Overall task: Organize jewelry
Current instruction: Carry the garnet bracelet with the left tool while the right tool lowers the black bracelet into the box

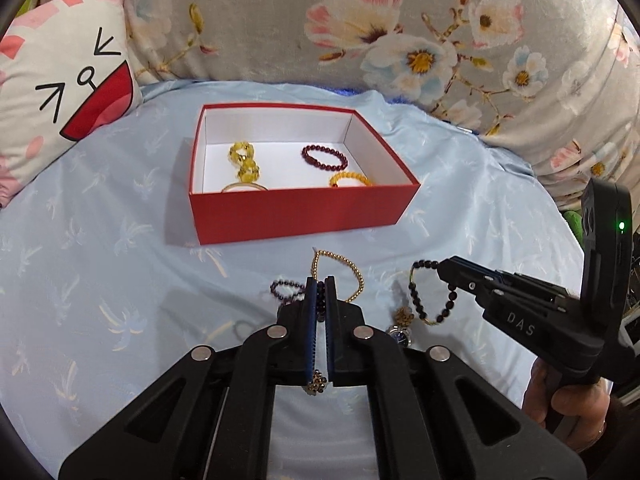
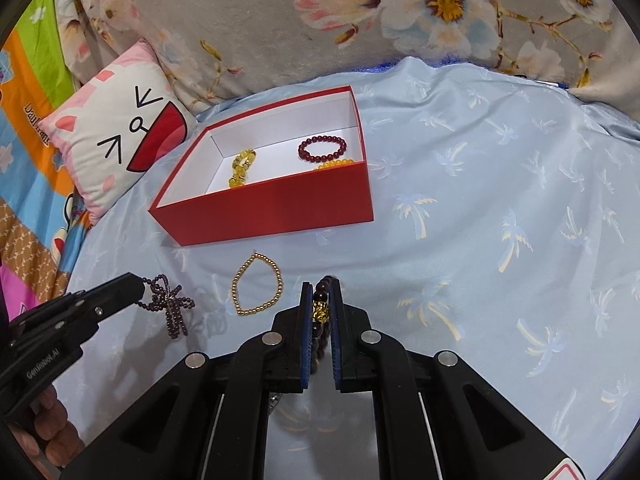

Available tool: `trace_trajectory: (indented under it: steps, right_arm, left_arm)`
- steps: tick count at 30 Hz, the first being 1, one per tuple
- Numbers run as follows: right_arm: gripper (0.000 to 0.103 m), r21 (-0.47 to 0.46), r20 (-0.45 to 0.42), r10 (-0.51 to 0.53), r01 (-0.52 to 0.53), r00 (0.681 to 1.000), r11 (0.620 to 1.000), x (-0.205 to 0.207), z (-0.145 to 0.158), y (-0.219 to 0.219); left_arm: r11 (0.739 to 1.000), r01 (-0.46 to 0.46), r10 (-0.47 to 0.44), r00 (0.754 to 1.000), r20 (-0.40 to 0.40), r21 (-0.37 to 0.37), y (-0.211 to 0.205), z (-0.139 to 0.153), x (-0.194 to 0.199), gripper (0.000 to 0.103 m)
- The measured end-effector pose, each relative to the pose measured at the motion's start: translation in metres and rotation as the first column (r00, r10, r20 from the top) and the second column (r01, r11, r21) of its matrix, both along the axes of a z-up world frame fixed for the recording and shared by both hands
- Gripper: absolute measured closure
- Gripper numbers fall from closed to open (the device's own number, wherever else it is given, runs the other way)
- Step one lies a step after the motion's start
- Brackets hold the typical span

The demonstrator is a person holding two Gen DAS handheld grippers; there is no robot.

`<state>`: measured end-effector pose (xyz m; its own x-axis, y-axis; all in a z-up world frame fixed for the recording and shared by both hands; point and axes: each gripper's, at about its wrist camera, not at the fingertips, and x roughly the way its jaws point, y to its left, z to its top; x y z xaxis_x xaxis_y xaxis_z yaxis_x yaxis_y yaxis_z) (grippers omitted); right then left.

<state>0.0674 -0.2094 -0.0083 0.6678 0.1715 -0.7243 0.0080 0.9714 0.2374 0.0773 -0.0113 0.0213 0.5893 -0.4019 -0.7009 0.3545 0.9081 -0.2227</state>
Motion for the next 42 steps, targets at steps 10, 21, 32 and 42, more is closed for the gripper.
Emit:
trace_trajectory:
  steps: [10,21,32,42]
  right_arm:
    - [0.096,0.013,0.060,0.017,-0.018,0.998,1.000,-0.009,0.025,0.000]
    - [0.096,-0.003,0.159,0.044,-0.044,0.986,0.999,0.023,0.071,0.004]
    - [0.096,0.001,0.150,0.056,-0.056,0.987,0.998,0.094,0.068,0.017]
    - [0.095,0.029,0.064,0.078,-0.080,0.995,0.996,0.139,0.032,0.027]
  left_arm:
    - [1.000,-0.022,0.022,0.999,0.029,0.004,0.010,0.024,0.001,0.100]
    - [0.997,-0.064,0.062,0.995,0.073,0.034,0.016,0.058,0.047,0.100]
    - [0.993,-0.099,0.099,0.995,-0.001,0.062,0.013,0.037,0.118,0.100]
    - [0.993,-0.084,0.091,0.992,-0.086,0.086,-0.004,0.001,0.162,0.100]
